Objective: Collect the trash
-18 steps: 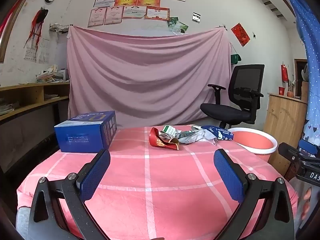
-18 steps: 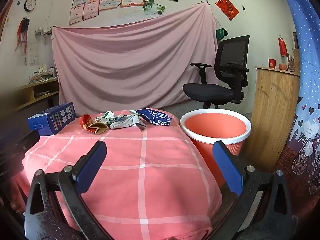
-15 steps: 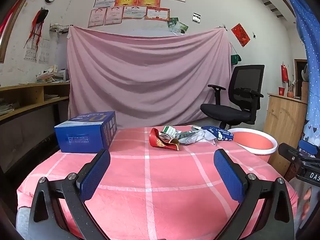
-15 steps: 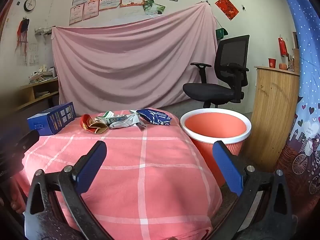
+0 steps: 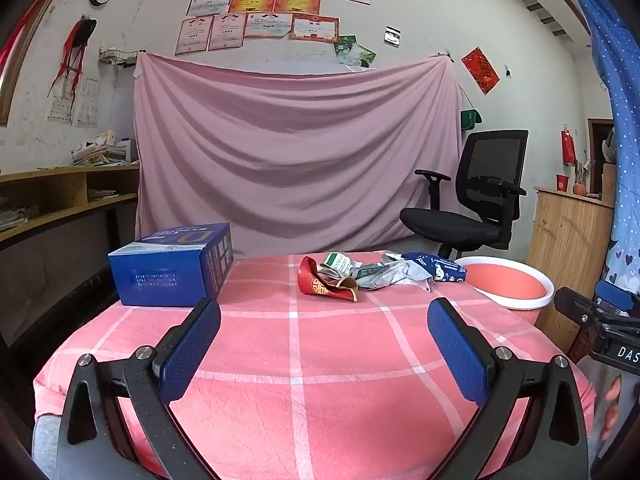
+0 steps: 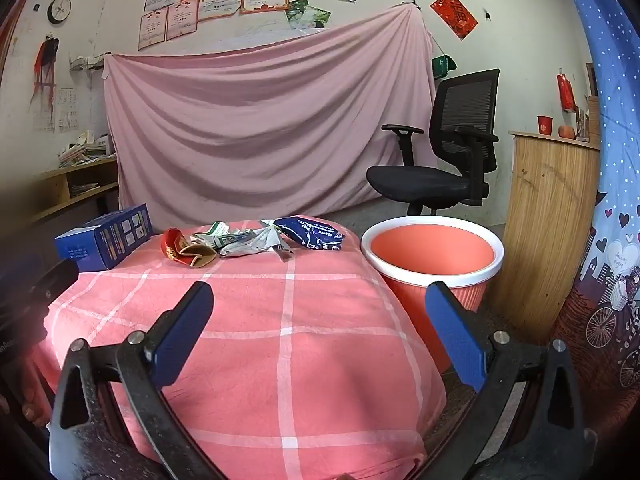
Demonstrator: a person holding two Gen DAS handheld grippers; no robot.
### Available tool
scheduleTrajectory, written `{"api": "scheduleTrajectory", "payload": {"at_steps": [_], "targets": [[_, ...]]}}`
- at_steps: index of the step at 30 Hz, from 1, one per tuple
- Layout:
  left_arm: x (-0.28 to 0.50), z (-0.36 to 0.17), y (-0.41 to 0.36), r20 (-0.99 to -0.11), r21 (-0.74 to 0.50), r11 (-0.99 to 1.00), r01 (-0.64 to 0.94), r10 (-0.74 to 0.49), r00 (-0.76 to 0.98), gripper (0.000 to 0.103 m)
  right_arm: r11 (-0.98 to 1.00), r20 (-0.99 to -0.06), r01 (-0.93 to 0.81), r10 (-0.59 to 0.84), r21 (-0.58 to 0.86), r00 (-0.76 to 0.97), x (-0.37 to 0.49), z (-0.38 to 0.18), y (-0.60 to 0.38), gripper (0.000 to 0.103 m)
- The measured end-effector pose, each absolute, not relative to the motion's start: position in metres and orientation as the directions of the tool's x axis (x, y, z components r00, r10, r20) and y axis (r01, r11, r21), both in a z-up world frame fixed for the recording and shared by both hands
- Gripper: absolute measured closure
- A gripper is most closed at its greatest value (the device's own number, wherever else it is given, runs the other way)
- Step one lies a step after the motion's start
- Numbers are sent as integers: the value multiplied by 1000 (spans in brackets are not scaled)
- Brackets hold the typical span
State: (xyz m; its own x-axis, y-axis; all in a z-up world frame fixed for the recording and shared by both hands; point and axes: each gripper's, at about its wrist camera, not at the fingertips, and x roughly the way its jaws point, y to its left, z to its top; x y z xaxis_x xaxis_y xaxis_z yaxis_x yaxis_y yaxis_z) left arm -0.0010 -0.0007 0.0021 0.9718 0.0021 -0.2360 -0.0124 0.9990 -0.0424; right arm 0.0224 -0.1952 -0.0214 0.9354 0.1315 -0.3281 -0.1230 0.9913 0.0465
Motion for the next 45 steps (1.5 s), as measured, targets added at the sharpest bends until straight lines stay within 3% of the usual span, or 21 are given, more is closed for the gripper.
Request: {"api": "scheduleTrajectory", "payload": {"at_steps": [45], "targets": [[0,2,-2,-233,-42,999,-11,0,973,2,991,-335,-124,135,53,932,22,-23,-189,0]]}}
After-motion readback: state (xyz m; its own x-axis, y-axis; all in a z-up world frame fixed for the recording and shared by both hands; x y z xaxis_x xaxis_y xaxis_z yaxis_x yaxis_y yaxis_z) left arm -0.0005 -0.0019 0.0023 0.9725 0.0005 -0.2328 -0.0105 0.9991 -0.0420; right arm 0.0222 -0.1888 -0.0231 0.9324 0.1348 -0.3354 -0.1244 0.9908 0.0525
